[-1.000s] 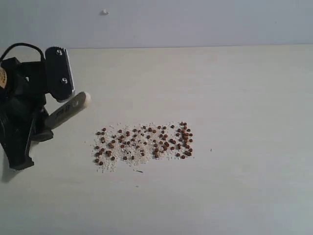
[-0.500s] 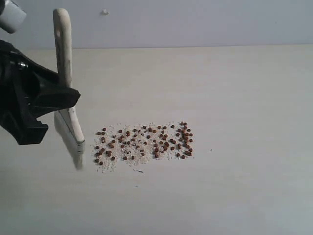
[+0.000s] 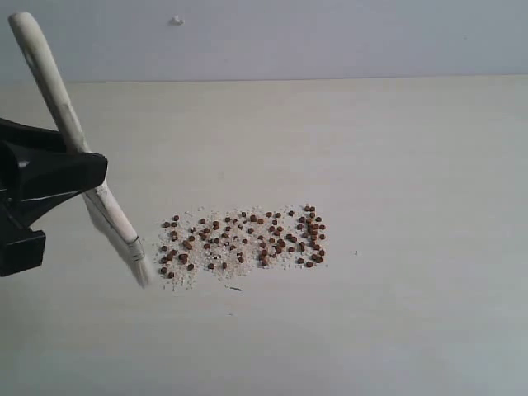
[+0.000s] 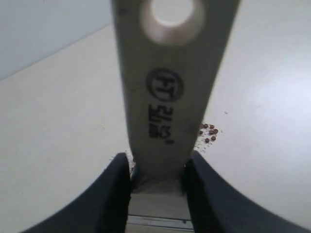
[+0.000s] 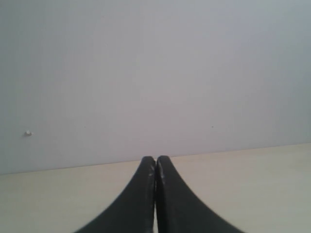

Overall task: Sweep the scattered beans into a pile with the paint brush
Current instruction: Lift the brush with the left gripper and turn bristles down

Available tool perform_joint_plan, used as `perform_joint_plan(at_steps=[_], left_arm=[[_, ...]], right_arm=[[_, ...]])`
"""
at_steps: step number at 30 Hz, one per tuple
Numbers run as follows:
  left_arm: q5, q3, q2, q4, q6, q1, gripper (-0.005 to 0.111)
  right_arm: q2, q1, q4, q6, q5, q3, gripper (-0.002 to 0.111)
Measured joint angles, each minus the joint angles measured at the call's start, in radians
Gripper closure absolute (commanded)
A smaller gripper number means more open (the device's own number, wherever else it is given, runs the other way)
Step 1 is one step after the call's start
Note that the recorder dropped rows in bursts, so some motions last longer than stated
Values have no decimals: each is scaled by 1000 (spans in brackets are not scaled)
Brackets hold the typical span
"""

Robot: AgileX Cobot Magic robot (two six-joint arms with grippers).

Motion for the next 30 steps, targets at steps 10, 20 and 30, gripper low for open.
perform_joint_plan(at_steps=[10, 20, 30], left_arm=[[-79, 67, -13, -12, 30, 0, 107], [-152, 67, -13, -16, 30, 0, 107], [-240, 134, -13, -26, 30, 0, 107]], right_arm=[[0, 0, 0, 0, 0, 0, 108], [0, 0, 45, 52, -194, 0, 108], [0, 0, 75, 156, -270, 0, 108]])
